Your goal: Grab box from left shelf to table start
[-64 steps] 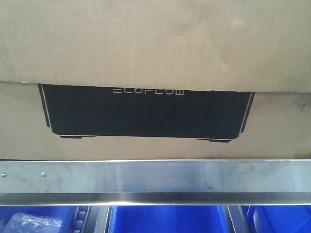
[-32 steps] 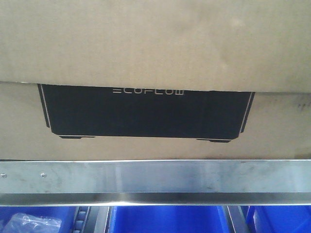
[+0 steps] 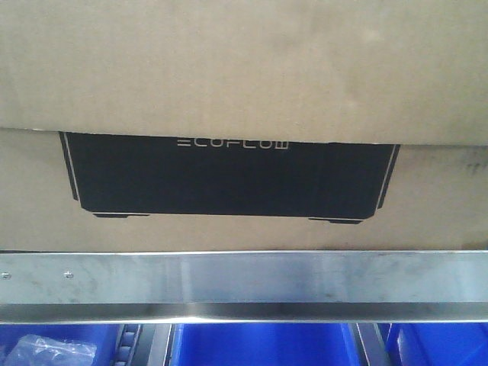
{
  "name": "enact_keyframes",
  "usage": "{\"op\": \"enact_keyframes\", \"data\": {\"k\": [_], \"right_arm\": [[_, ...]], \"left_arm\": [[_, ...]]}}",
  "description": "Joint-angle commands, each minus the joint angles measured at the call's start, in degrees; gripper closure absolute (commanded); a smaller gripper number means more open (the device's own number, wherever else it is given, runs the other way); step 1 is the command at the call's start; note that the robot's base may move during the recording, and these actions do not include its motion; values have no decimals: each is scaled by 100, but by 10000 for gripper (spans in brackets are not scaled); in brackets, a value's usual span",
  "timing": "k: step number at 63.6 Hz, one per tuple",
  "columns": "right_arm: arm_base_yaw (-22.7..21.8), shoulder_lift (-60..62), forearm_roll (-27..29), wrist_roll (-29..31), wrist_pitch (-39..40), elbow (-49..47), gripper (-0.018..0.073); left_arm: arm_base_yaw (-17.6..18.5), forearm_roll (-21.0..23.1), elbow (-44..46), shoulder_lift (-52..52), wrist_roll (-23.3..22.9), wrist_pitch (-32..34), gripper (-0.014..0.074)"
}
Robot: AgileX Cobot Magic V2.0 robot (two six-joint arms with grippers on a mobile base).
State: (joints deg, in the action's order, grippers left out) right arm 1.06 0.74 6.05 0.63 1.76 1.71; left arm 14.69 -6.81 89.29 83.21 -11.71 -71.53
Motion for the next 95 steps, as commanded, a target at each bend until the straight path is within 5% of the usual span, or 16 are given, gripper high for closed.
{"op": "enact_keyframes", "data": {"k": [1, 19, 95], "right_arm": [[-5, 8, -46, 44, 503, -14, 507], [-5, 8, -46, 44, 503, -14, 507], [-5, 8, -46, 44, 503, -14, 507]], "left_arm": [[31, -47, 188, -178, -67, -91, 272], [31, -104, 188, -178, -67, -140, 620], [31, 85, 188, -178, -67, -504, 612]]}}
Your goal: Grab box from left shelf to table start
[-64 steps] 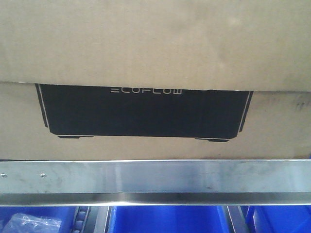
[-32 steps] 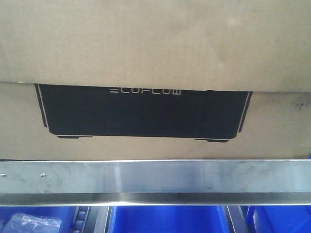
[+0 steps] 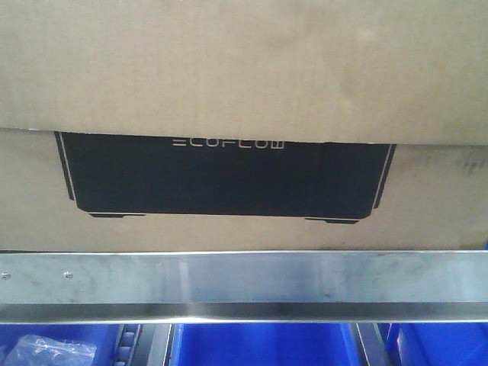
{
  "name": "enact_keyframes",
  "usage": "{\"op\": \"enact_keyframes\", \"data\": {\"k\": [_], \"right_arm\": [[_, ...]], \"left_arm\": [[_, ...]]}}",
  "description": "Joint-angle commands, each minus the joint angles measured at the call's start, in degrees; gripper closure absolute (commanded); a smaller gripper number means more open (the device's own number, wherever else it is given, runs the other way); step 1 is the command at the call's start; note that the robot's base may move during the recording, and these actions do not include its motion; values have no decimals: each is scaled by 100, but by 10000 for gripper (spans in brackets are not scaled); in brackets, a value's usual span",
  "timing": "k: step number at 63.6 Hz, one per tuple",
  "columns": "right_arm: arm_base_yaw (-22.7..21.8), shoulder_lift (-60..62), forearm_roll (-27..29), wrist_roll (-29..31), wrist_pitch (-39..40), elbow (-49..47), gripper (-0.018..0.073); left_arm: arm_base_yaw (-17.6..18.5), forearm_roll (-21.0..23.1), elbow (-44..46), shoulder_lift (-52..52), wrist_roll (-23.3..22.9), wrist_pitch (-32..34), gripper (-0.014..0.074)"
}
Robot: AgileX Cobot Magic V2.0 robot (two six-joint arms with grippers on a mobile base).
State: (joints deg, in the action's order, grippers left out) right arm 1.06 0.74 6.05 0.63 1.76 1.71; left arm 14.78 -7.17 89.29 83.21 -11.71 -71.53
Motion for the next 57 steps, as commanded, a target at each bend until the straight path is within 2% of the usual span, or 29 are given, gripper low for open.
{"op": "enact_keyframes", "data": {"k": [1, 16, 22, 33, 38, 49, 57], "right_arm": [[-5, 8, -46, 44, 503, -14, 507], [-5, 8, -34, 36, 702, -14, 507], [-5, 2, 137, -108, 725, -136, 507], [-5, -189, 5, -104, -878, -966, 507], [-5, -464, -128, -8, -1368, -1374, 507], [-5, -1149, -244, 762, -2029, -2033, 507], [-5, -1743, -141, 543, -2570, -2613, 507]], "left_arm": [[21, 121, 188, -178, -67, -504, 612], [21, 121, 188, -178, -67, -504, 612], [21, 121, 188, -178, -67, -504, 612], [21, 121, 188, -178, -67, -504, 612], [21, 130, 188, -178, -67, -504, 612], [21, 130, 188, -178, -67, -504, 612], [21, 134, 188, -178, -67, -494, 612]]}}
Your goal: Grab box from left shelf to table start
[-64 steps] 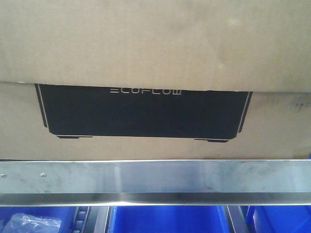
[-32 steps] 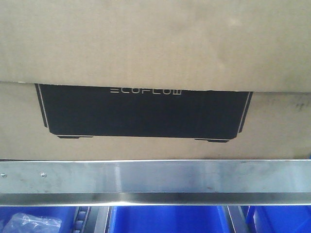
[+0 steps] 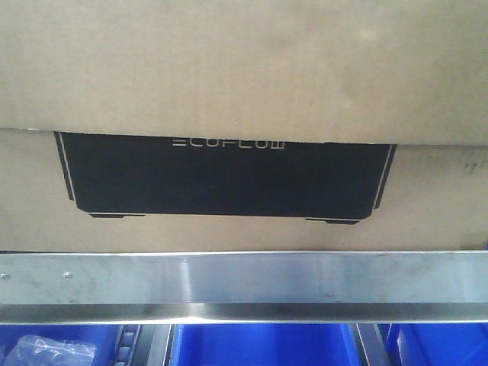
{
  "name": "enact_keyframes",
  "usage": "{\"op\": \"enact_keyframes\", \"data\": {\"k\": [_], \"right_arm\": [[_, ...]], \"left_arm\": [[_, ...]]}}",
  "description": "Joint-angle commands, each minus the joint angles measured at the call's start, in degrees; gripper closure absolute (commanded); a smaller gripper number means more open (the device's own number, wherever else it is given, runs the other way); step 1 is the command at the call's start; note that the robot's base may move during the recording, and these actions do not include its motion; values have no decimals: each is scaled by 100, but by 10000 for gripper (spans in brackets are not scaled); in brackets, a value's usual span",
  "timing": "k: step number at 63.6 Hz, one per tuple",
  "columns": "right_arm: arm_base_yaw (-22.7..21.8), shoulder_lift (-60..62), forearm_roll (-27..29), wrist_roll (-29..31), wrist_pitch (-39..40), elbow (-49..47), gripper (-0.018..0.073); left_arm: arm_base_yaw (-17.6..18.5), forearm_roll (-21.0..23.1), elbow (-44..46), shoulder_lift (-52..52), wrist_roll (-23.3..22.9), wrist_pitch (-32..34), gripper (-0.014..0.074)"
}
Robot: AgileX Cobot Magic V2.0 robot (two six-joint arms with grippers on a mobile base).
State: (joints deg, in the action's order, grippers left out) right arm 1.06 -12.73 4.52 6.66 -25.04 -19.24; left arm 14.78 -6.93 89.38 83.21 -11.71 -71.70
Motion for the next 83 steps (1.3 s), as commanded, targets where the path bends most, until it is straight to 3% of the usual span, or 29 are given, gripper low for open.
{"op": "enact_keyframes", "data": {"k": [1, 14, 24, 29, 33, 42, 47, 59, 83], "right_arm": [[-5, -489, 39, -146, 42, -629, 507], [-5, -1417, 39, -1234, -1051, -1785, 507], [-5, -2282, -327, -1869, -2043, -2732, 502], [-5, -2708, -483, -2237, -2582, -3164, 449], [-3, -3048, -589, -2362, -2863, -3494, 356], [139, -3535, -789, -2369, -3081, -4035, 68], [307, -3750, -926, -2369, -3104, -4335, -12], [472, -4481, -834, -2324, -3444, -5066, -22], [472, -5634, -268, -1567, -3623, -6163, -22]], "left_arm": [[21, 110, 179, -178, -67, -476, 612], [21, 110, 179, -178, -67, -476, 612], [21, 110, 179, -178, -67, -476, 612], [21, 110, 179, -178, -67, -476, 612], [21, 110, 179, -178, -67, -476, 612], [21, 110, 179, -178, -67, -476, 612], [21, 110, 179, -178, -67, -476, 612], [21, 110, 179, -178, -67, -476, 612], [21, 110, 179, -178, -67, -476, 612]]}}
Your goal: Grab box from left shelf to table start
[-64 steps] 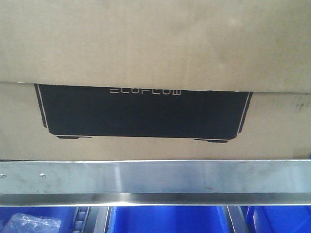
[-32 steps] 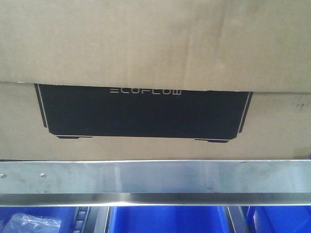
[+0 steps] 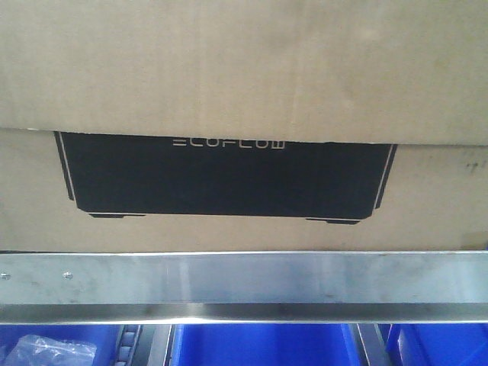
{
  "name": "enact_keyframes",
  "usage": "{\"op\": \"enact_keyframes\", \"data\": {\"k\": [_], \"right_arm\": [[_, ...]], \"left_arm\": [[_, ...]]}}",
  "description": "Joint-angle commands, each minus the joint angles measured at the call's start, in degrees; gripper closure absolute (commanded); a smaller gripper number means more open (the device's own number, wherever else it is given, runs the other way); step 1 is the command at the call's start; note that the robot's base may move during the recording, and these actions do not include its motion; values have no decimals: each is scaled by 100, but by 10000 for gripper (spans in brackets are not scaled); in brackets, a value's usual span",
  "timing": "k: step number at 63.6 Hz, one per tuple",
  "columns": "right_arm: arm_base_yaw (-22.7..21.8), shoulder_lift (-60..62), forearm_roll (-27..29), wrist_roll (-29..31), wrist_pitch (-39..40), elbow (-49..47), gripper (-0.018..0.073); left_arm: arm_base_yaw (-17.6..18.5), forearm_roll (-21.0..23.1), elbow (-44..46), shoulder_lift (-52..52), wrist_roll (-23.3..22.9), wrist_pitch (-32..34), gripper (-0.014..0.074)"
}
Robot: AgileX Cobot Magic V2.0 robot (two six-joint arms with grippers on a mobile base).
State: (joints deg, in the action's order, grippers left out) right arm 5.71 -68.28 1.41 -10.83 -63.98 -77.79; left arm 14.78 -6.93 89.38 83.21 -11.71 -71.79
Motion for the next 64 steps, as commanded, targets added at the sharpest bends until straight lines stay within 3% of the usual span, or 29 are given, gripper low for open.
{"op": "enact_keyframes", "data": {"k": [1, 15, 45, 64], "right_arm": [[7, -113, 51, 196, 271, -323, -22], [-5, -721, 323, 484, 298, -513, -21], [-174, -1359, 740, 510, 511, -702, -21], [-174, -1501, 741, 591, 553, -702, -21]], "left_arm": [[21, 110, 179, -178, -67, -467, 611], [21, 110, 179, -178, -67, -467, 612], [21, 110, 179, -178, -67, -467, 612], [21, 110, 179, -178, -67, -467, 612]]}}
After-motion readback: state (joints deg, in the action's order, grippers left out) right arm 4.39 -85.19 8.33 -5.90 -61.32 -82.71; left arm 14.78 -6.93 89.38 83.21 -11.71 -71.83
